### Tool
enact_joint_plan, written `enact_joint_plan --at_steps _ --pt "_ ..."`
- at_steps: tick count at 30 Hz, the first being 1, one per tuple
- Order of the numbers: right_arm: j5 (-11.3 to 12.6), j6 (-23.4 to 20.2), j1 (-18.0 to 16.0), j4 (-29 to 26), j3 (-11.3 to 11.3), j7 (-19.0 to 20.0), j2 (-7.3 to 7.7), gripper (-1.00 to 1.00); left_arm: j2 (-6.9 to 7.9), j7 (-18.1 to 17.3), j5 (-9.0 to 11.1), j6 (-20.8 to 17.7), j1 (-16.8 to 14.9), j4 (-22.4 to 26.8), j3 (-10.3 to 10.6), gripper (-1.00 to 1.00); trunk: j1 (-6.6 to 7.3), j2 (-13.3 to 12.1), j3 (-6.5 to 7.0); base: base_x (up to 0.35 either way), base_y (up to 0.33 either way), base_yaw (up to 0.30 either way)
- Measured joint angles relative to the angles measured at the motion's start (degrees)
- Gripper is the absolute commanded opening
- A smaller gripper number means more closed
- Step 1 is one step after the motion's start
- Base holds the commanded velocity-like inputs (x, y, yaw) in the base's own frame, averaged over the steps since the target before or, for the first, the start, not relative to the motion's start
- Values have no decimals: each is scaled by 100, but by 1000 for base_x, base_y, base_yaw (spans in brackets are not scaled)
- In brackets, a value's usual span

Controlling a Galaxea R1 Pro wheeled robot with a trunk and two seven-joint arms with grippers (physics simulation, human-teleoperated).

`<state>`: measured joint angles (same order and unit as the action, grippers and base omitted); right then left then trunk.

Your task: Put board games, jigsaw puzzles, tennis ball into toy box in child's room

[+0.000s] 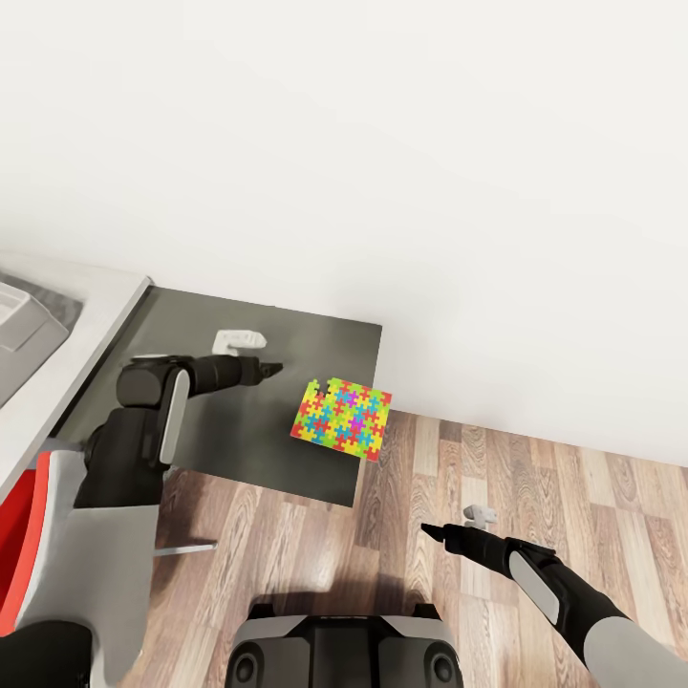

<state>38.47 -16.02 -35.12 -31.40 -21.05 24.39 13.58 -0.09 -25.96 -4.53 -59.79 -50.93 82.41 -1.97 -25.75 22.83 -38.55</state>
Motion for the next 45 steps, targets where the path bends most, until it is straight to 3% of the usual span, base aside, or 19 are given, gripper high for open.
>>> enact_joint_plan --at_steps 6,19,45 --pt "-5 0 0 0 23 0 9 100 -52 227 23 4 72 34 11 100 0 0 0 0 0 0" --pt "2 -2 0 0 55 8 20 100 -62 272 25 4 333 161 -2 100 0 0 0 0 0 0" --pt "77 -10 0 -1 120 -19 52 100 -34 274 10 2 366 245 80 100 0 0 17 0 0 0"
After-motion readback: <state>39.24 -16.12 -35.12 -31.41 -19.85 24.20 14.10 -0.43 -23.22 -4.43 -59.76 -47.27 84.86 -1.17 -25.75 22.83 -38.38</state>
